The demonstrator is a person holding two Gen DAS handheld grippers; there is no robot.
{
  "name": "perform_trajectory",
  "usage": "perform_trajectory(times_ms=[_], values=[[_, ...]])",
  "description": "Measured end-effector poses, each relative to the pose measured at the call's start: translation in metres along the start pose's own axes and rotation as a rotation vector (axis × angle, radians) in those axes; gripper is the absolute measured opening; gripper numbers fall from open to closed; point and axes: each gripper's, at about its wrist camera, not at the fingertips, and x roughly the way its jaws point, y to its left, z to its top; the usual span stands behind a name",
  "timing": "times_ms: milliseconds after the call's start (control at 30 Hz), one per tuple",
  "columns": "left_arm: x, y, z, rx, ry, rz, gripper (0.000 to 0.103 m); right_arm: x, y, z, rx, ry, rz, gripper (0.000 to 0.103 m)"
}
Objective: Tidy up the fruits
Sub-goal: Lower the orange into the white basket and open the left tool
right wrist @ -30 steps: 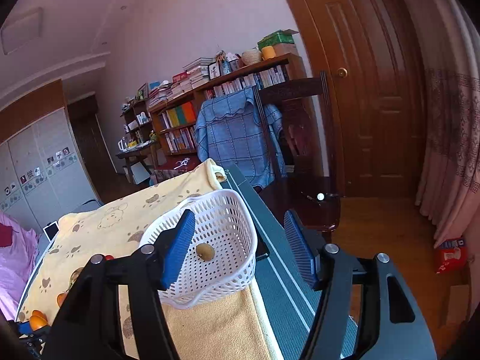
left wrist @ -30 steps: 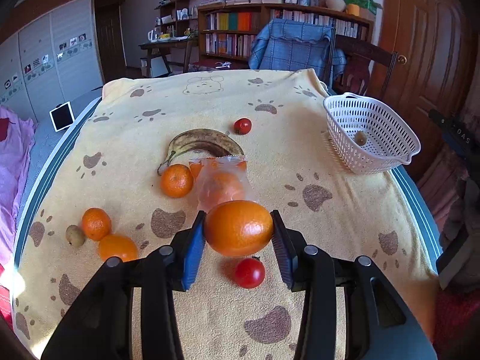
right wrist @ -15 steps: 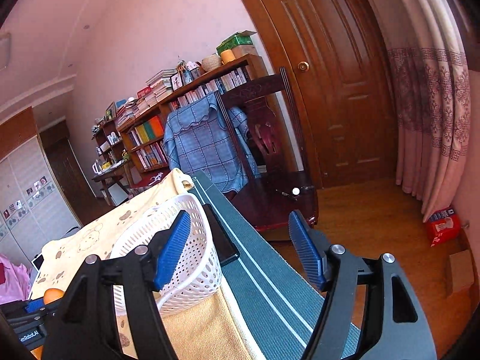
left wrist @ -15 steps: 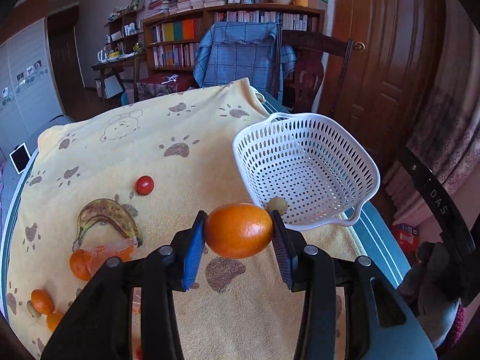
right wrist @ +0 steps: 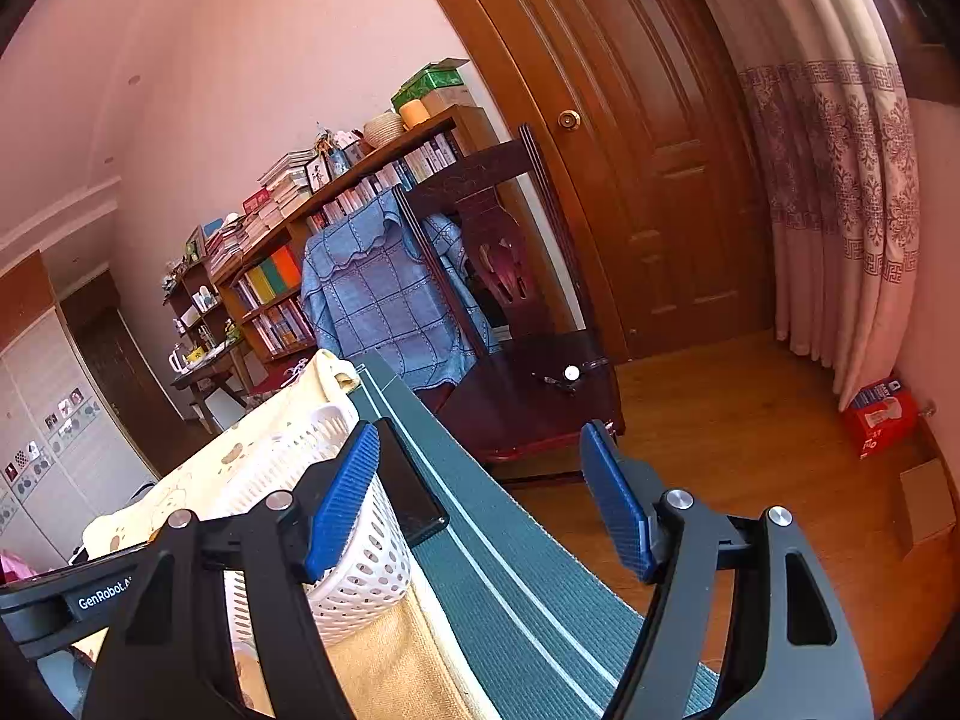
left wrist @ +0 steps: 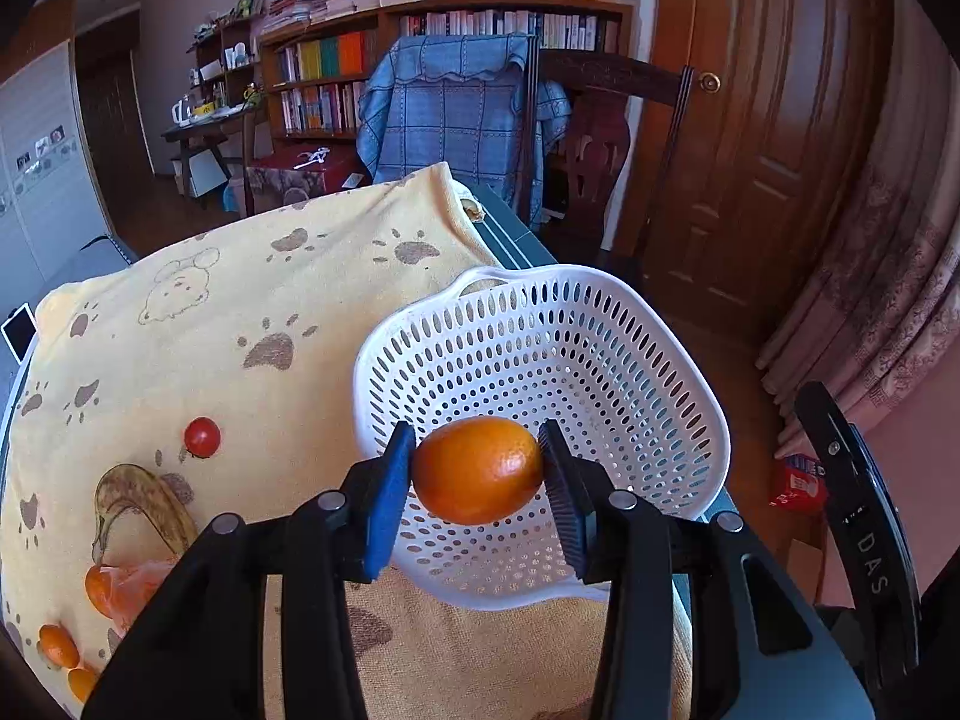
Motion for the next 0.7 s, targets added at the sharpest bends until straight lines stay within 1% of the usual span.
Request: perform_trajectory(times_ms=[33, 100, 133, 267, 400, 467, 567, 700], values=[[0.002, -0.001, 0.002, -0.006, 0.001, 0.007, 0.047, 0.000, -0.001, 0.000, 0.005, -0.001, 0.000, 0.072], [0.001, -0.002, 0.007, -0.027, -0.005, 0.014, 0.081, -0.001, -0.002, 0.000, 0.009, -0.005, 0.000, 0.072], [0.000, -0.002, 0.009, -0.038, -0.014, 0.021, 0.083, -0.001, -0.002, 0.000, 0.009, -0.006, 0.001, 0.072], [-0.009, -0.003, 0.014, -0.054, -0.021, 0.055, 0.083, -0.003, -0.004, -0.001, 0.017, -0.006, 0.014, 0.072], [-0.028, 0.001, 0.013, -0.065, -0.040, 0.097, 0.084, -0.002, -0.006, -0.001, 0.034, 0.005, 0.033, 0.072], [-0.038, 0.003, 0.011, -0.068, -0.048, 0.117, 0.086, -0.002, -0.007, -0.001, 0.042, 0.003, 0.033, 0.072], [-0.051, 0.012, 0.005, -0.083, -0.057, 0.150, 0.088, -0.003, -0.007, -0.001, 0.036, -0.001, 0.031, 0.072], [-0.068, 0.035, -0.003, -0.143, -0.058, 0.188, 0.088, -0.005, -0.001, -0.003, 0.014, -0.001, 0.041, 0.073]])
